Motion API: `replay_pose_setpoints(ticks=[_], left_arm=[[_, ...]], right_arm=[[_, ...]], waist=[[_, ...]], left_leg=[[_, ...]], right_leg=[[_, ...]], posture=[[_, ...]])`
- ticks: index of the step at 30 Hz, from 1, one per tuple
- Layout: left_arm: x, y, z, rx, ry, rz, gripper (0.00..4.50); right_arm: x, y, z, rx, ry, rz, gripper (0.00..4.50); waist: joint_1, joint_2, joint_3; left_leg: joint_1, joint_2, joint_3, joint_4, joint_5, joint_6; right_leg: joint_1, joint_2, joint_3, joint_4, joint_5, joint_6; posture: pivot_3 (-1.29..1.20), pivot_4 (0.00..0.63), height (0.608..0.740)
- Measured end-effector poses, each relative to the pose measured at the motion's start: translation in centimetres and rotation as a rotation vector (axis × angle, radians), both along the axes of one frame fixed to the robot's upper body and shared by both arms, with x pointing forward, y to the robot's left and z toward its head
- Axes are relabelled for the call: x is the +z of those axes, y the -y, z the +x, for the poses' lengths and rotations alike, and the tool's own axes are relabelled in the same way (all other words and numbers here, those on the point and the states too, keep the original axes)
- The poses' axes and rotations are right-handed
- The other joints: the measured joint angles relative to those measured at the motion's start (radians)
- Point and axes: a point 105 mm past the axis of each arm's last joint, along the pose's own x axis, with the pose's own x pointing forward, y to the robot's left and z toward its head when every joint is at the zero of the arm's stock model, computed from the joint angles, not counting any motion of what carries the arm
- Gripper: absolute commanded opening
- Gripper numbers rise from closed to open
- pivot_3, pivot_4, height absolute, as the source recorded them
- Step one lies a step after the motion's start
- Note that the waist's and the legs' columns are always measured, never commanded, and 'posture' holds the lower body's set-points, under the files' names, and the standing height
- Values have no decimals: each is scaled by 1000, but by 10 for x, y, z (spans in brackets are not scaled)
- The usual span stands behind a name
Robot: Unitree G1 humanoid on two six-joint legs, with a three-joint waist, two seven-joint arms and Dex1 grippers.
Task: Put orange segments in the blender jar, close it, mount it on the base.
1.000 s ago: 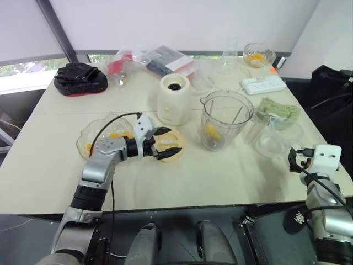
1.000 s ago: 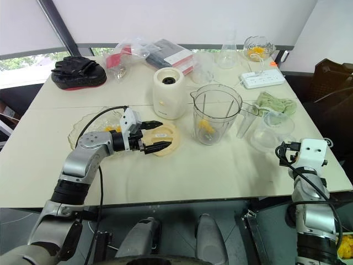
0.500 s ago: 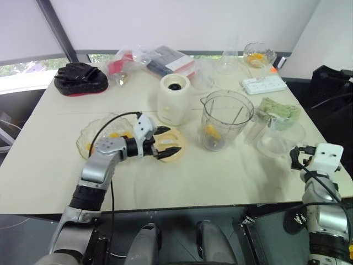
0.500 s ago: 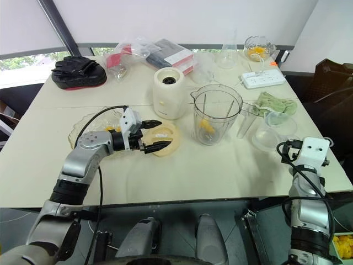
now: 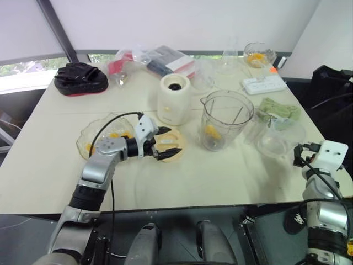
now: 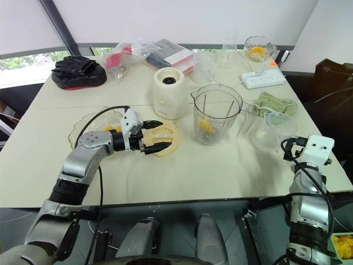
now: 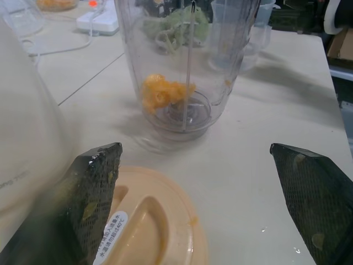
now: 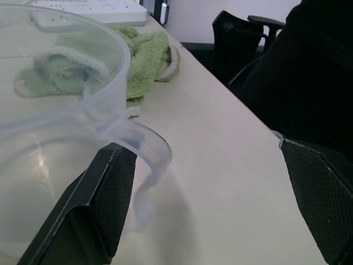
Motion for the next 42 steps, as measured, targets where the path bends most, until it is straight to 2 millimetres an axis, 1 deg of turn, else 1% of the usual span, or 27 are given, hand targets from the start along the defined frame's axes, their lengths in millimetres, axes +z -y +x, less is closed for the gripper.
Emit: replay_pose_setpoints(ticks=[2, 5, 8, 10, 11, 14, 18, 24, 27, 29, 32, 37, 39, 42], left_arm=[[0, -1, 0, 2, 1, 3, 4460], [0, -1, 0, 3, 2, 3, 4500], [0, -1, 1, 6, 2, 4, 4500], [0, -1, 1, 9, 3, 4, 4500], [0, -2, 1, 12, 3, 5, 4500], [0, -2, 1, 17, 4, 5, 4500], [0, -3, 2, 24, 6, 6, 4500], [0, -3, 3, 27, 6, 5, 4500], [0, -4, 3, 31, 7, 8, 4500], [0, -4, 3, 32, 8, 9, 4500], [0, -6, 3, 34, 9, 14, 4500], [3, -7, 2, 35, 10, 0, 4500], [9, -4, 1, 36, 22, -37, 4500], [13, -5, 1, 48, 28, -71, 4500]], right_arm=[[-2, 1, 1, -4, 0, 6, 4213], [-2, 1, 4, -2, 3, 12, 3331], [0, -1, 8, 14, 12, 11, 1762], [0, -2, 8, 16, 14, 11, 615], [-1, -2, 9, 19, 15, 13, 163], [10, -7, 16, 40, 62, 3, 163], [10, -8, 17, 39, 66, 4, 163], [10, -15, 15, 32, 107, 25, 163], [14, -24, 12, 21, 155, 45, 163], [21, -27, 12, 18, 187, 43, 163], [38, -31, 10, 12, 243, 32, 163], [67, -31, 5, -11, 308, 19, 163], [90, -33, 6, 8, 346, -5, 163], [120, -36, 7, 40, 393, -51, 163]], waist=[[0, 0, 0], [-1, 0, 0], [0, 0, 0], [1, 0, 0], [3, 0, 0], [4, 0, 0], [3, 0, 0], [-1, 1, 0], [-1, 1, 1], [0, 3, 2], [1, 4, 2], [1, 5, 3], [-2, 7, 4], [-1, 7, 4]], left_leg=[[0, 0, 0, 0, 0, 0], [0, 0, 0, 0, 0, 0], [0, 0, 0, 0, 0, 0], [0, 0, 0, 0, 0, 0], [0, 0, 0, 0, 0, 0], [0, 0, 0, 0, 0, 0], [0, 0, 0, 0, 0, 0], [0, 0, 0, -1, 0, 0], [-1, 0, 0, -1, 0, 0], [-1, 0, 0, -1, 0, 0], [-2, 0, 0, -2, 0, 0], [-2, 0, 0, -2, 0, 0], [-2, 0, 0, -2, 0, 0], [-2, 0, 0, -3, 0, 0]], right_leg=[[0, 0, 0, 0, 0, 0], [0, 0, 0, 0, 0, 0], [0, 0, 0, 0, 0, 0], [0, 0, 0, 0, 0, 0], [0, 0, 0, 0, 0, 0], [0, 0, 0, 0, 0, 0], [0, 0, 0, -1, 0, 0], [0, 0, 0, -1, 0, 0], [-1, 0, 0, -1, 0, 0], [-1, 0, 0, -1, 0, 0], [-2, 0, 0, -1, 0, 1], [-3, 0, 0, -1, 0, 1], [-3, 0, 0, -1, 0, 1], [-3, 0, 0, 0, 0, 1]], posture=[[0, 150, 740], [0, 150, 740], [0, 150, 740], [0, 150, 740], [0, 150, 740], [0, 150, 740], [0, 150, 740], [0, 150, 740], [0, 150, 740], [0, 150, 740], [0, 150, 740], [0, 150, 740], [0, 150, 740], [0, 150, 740]])
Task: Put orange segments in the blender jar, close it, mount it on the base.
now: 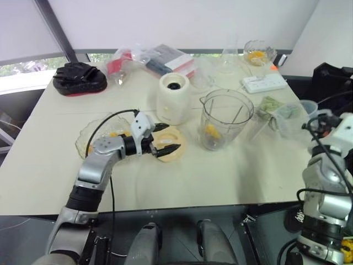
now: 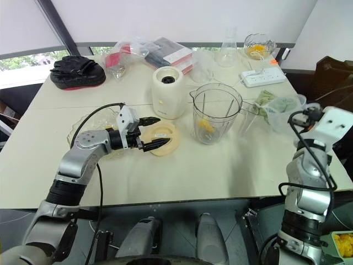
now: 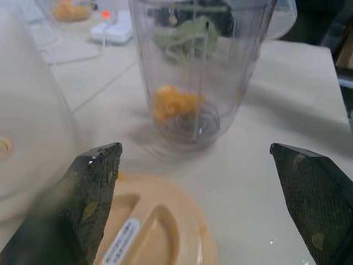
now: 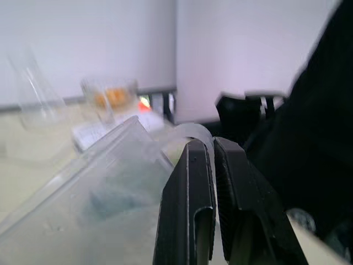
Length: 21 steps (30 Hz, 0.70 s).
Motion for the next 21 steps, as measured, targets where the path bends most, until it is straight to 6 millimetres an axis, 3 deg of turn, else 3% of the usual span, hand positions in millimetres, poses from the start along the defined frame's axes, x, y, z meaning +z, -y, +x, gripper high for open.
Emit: replay_pose_setpoints(ticks=[7, 15, 17, 21], left_arm=[[6, -5, -4, 52, 17, -63, 4500], [-1, -9, -8, 89, 6, -63, 4500], [-1, -10, -8, 97, 9, -65, 4500], [1, -13, -6, 121, 13, -78, 4500]], right_arm=[[74, -9, 9, 93, 114, -50, 163], [124, -37, 14, 268, 144, -137, 163], [132, -50, 13, 314, 147, -194, 163], [127, -68, 20, 381, 108, -239, 163]], waist=[[4, 1, 1], [4, 2, 2], [4, 2, 2], [4, 2, 2]], left_leg=[[-1, 0, 0, 0, 0, 0], [-8, 0, 0, 0, 0, 0], [-12, 0, 0, 0, 0, 0], [-16, 0, 0, 1, 0, 0]], right_leg=[[0, 0, 0, -1, 0, 0], [-6, 0, 0, -1, 0, 1], [-10, 0, -1, -1, 0, 2], [-14, 0, -1, -1, 2, 4]], posture=[[0, 150, 740], [0, 150, 740], [0, 150, 740], [0, 150, 740]])
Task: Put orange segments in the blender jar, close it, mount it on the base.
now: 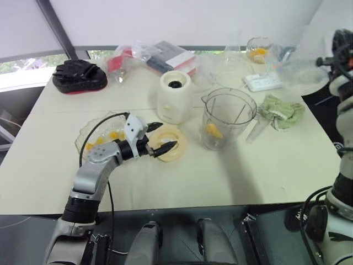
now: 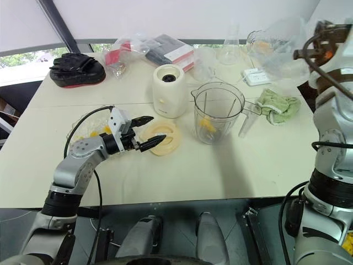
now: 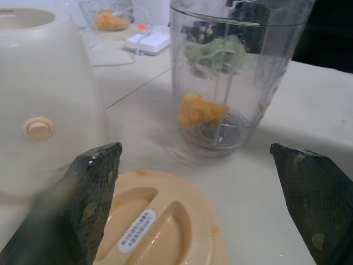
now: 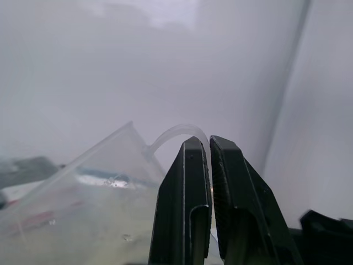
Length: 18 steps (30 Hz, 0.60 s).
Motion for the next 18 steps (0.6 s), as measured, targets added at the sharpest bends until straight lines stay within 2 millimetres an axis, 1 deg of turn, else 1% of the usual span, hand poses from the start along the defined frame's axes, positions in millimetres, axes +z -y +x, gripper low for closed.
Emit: replay_pose_setpoints(ticks=[3, 7, 10, 15, 18], left_arm=[[4, -4, 2, 27, 6, -21, 4500], [6, -4, 1, 26, 11, -27, 4500], [9, -4, 0, 31, 14, -31, 4500], [6, -5, -1, 52, 3, -32, 4500], [8, -5, -1, 55, 9, -33, 4500]], right_arm=[[-3, -12, 4, 35, -20, -47, 163], [-3, -26, 3, 71, -18, -102, 163], [-3, -30, 3, 74, -17, -121, 163], [-13, -34, 6, 74, -50, -160, 163], [-15, -36, 5, 76, -45, -189, 163]], waist=[[1, 0, 0], [1, 0, 0], [2, 0, 0], [2, 0, 0], [1, 0, 0]], left_leg=[[0, 0, 0, 0, 0, 0], [0, 0, 0, 0, 0, 0], [0, 0, 0, 0, 0, 0], [0, 0, 0, 0, 0, 0], [0, 0, 0, 0, 0, 0]], right_leg=[[0, 0, 0, 0, 0, 0], [0, 0, 0, 0, 0, 0], [0, 0, 0, 0, 0, 0], [0, 0, 0, 0, 0, 0], [0, 0, 0, 0, 0, 0]], posture=[[0, 150, 740], [0, 150, 740], [0, 150, 740], [0, 150, 740], [0, 150, 740]])
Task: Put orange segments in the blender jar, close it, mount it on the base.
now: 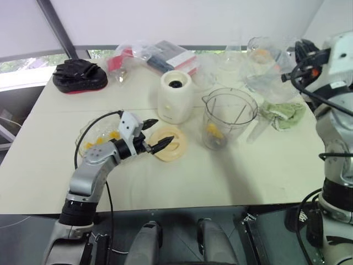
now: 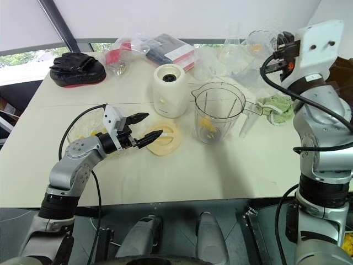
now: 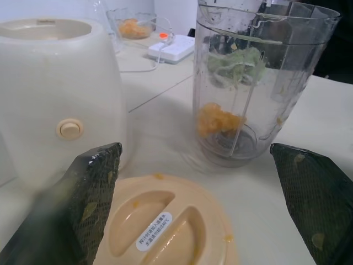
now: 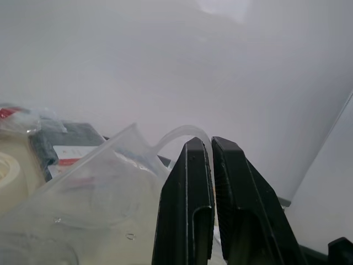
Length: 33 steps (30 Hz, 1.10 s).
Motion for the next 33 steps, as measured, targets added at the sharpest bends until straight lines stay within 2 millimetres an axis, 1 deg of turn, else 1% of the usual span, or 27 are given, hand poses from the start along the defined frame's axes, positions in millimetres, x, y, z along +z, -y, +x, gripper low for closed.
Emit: replay_pose_setpoints(ticks=[5, 9, 15, 21, 29, 33], left_arm=[[4, 0, -3, 5, 20, 4, 4500], [-4, -2, -6, 18, -2, 3, 4500], [-4, 1, -6, 17, -2, -4, 4500], [-3, 1, -6, 15, 0, -4, 4500], [-3, 1, -6, 8, -2, -2, 4500], [-4, 1, -5, 7, -6, -2, 4500]], right_arm=[[-6, -2, 1, -8, -5, -53, 163], [-16, -3, 2, -18, -33, -93, 163], [-14, -5, 1, -17, -10, -140, 163], [-13, -8, -1, -35, 9, -272, 163], [-17, -11, -3, -51, 26, -411, 163], [-20, -11, -3, -51, 31, -443, 163]], waist=[[0, 0, 0], [1, 0, 0], [0, 0, 0], [1, 0, 0], [0, 0, 0], [0, 0, 0]], left_leg=[[0, 0, 0, 0, 0, 0], [0, 0, 0, 0, 0, 0], [0, 0, 0, 1, 0, 0], [0, 0, 0, 1, 0, 0], [0, 0, 0, 1, 0, 0], [0, 0, 0, 1, 0, 0]], right_leg=[[0, 0, 0, 0, 0, 0], [0, 0, 0, 0, 0, 0], [0, 0, 0, 0, 0, -1], [0, 0, 0, 0, 0, 0], [0, 0, 0, 0, 0, -1], [0, 0, 0, 0, 0, -1]], posture=[[0, 150, 740], [0, 150, 740], [0, 150, 740], [0, 150, 740], [0, 150, 740], [0, 150, 740]])
